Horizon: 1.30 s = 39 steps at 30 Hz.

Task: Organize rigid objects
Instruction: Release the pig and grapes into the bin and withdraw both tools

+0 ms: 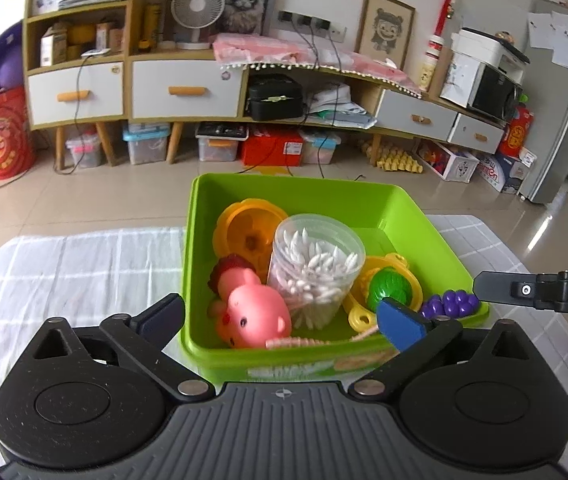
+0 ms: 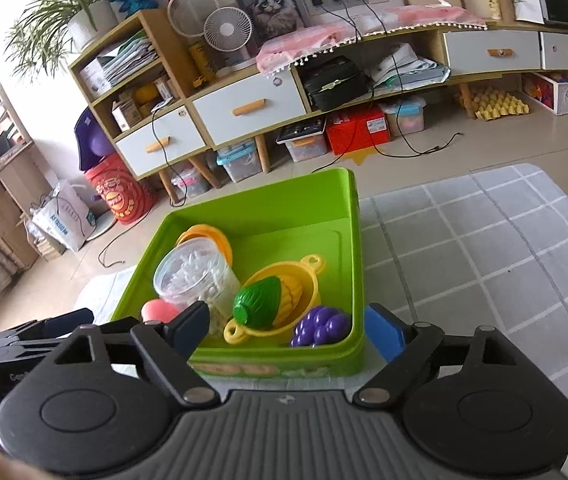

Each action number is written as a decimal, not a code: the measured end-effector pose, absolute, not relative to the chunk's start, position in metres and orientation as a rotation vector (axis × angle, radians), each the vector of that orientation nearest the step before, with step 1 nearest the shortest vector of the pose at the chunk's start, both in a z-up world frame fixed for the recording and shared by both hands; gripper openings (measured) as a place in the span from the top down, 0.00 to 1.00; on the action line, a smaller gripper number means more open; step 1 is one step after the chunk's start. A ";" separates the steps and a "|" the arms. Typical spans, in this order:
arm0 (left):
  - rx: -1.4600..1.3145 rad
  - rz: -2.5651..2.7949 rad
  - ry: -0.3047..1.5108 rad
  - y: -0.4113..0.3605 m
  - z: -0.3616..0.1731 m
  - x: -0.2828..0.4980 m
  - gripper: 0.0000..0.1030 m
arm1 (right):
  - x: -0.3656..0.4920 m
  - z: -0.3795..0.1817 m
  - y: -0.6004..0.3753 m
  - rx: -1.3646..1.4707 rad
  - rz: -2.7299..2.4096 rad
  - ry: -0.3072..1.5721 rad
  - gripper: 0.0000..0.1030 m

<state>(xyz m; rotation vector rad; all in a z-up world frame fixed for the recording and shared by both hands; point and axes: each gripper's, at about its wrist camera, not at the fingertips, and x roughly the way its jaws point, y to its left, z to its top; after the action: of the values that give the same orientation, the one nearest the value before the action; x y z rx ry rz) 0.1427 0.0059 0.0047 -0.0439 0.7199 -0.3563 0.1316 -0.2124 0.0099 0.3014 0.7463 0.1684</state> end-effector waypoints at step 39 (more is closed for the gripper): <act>0.059 -0.404 0.816 0.024 -0.027 0.035 0.02 | 0.037 -0.018 -0.181 0.038 0.338 0.858 0.35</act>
<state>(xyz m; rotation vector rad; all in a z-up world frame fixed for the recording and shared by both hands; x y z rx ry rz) 0.0348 0.0244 -0.0272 0.0587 0.8162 -0.4040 0.0365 -0.1807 -0.0180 0.0382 0.8585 0.3381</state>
